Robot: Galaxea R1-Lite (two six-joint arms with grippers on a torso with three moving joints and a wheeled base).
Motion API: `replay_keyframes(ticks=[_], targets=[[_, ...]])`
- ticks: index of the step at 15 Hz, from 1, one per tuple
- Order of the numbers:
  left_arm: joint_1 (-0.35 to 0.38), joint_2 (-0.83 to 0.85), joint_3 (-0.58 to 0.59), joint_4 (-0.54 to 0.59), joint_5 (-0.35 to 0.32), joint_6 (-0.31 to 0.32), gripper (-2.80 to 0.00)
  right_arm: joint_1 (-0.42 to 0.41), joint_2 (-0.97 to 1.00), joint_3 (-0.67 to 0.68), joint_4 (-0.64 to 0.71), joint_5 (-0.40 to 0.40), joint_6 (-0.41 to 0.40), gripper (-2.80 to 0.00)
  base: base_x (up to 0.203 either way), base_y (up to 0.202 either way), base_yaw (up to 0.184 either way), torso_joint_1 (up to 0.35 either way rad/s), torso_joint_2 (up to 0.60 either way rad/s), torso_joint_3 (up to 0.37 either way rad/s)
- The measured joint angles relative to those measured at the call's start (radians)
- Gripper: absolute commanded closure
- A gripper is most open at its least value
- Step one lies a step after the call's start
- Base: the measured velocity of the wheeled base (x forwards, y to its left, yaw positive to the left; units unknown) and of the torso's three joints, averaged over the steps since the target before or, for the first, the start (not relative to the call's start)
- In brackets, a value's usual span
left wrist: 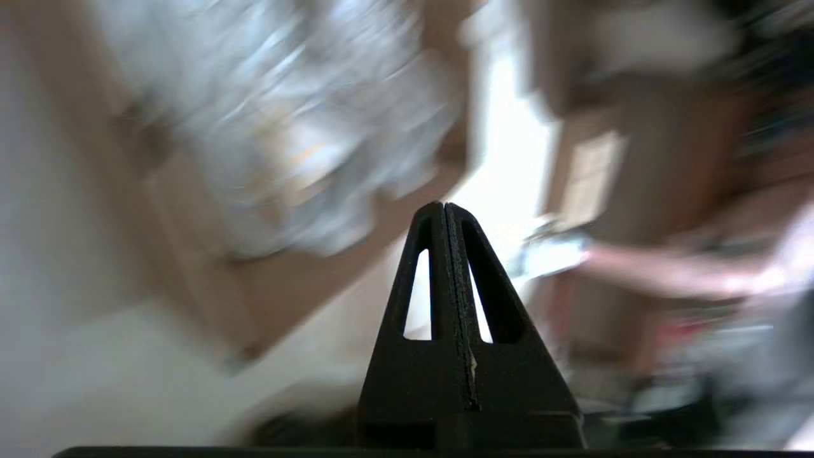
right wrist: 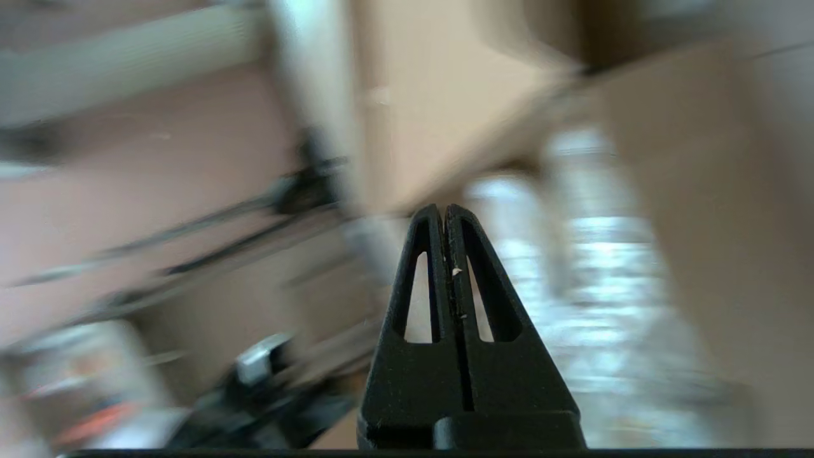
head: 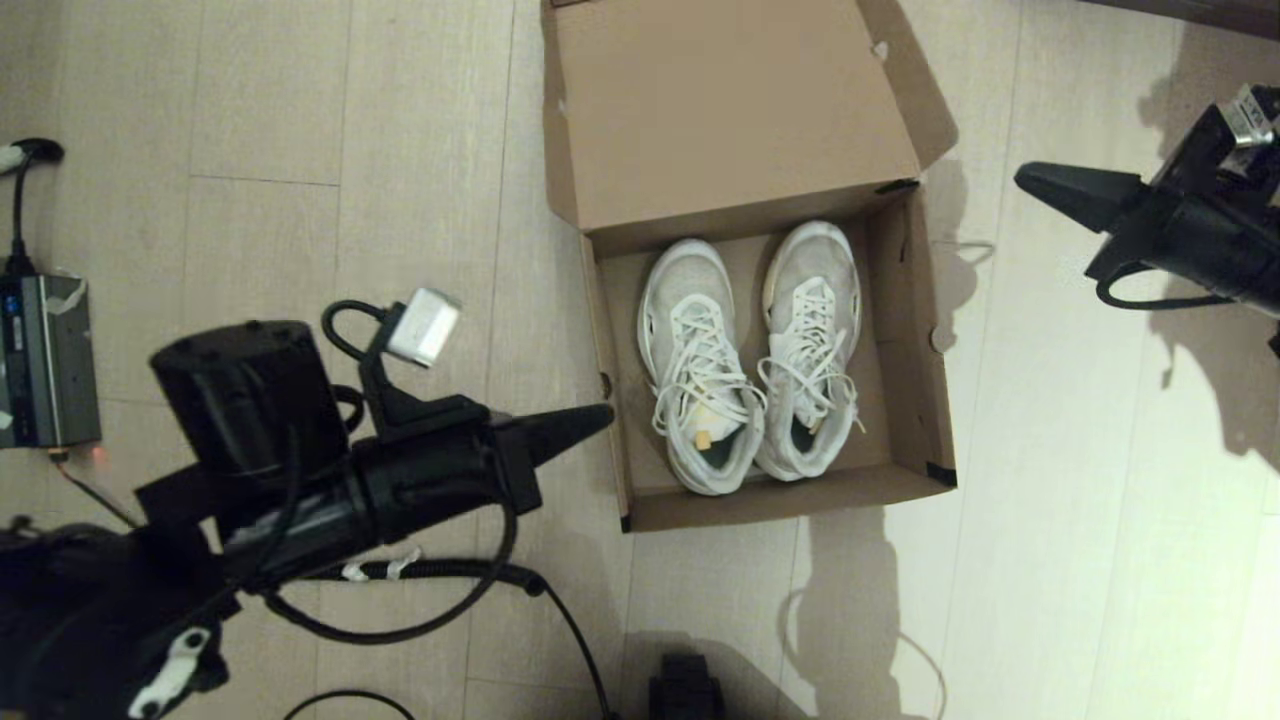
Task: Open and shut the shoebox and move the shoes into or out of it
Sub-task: Open the shoe box, then put the shoes out of the shoe box
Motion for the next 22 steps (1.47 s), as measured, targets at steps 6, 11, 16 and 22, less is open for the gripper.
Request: replay_keyframes(ticks=[6,11,16,22], targets=[[0.059,0.104,0.06,-0.188,0.248,0.081,0.0,0.032,0.09,0.118,0.005,-0.526,-0.751,0.0,0.0,0.0,0.0,0.0,0.0,0.0],[0.064,0.036,0.043,-0.089,0.462,0.18,0.0,0.141,-0.084,0.161,0.286,-0.827,-0.956,0.0,0.0,0.0,0.0,0.0,0.0,0.0],[0.065,-0.103,0.123,0.005,0.52,0.201,0.0,0.284,-0.267,0.259,0.51,-0.913,-0.983,0.0,0.0,0.0,0.0,0.0,0.0,0.0],[0.079,-0.19,0.152,0.009,0.52,0.201,0.0,0.383,-0.266,0.431,0.484,-0.912,-0.999,0.0,0.0,0.0,0.0,0.0,0.0,0.0]])
